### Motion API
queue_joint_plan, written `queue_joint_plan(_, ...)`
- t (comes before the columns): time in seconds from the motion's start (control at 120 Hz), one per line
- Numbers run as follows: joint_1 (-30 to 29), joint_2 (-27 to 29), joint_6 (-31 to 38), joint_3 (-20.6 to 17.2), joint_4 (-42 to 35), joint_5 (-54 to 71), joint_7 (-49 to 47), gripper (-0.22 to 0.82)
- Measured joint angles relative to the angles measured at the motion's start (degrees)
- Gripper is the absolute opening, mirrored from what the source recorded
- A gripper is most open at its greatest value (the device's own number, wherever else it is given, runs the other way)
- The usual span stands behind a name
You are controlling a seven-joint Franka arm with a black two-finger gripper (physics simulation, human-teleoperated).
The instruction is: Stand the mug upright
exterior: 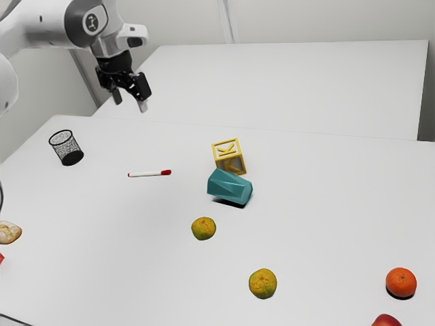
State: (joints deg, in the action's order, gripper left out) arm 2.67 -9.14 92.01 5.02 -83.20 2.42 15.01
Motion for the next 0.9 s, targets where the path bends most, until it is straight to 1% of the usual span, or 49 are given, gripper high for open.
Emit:
queue_joint_plan(0.175,0.17,3.39,1.90,0.78,-5.88,-2.98,0.03,0.60)
queue_joint_plan(0.25,1.03,2.65,1.80,3.34,-7.00,-8.46,0.05,0.60)
queue_joint_plan(0.308,3.42,2.33,1.65,6.83,-8.57,-12.98,0.07,0.60)
queue_joint_plan(0.35,5.03,2.66,1.64,8.95,-11.33,-16.47,0.08,0.60)
queue_joint_plan(0.417,5.78,3.43,1.76,10.27,-15.51,-21.31,0.13,0.60)
queue_joint_plan(0.467,5.95,3.19,1.88,10.73,-17.06,-24.77,0.33,0.60)
queue_joint_plan(0.6,6.29,-0.46,2.32,11.83,-17.99,-32.27,1.12,0.60)
queue_joint_plan(0.775,6.23,-6.31,4.08,12.06,-17.65,-37.81,2.88,0.60)
queue_joint_plan(0.9,6.05,-10.49,5.03,11.69,-14.22,-39.38,4.20,0.60)
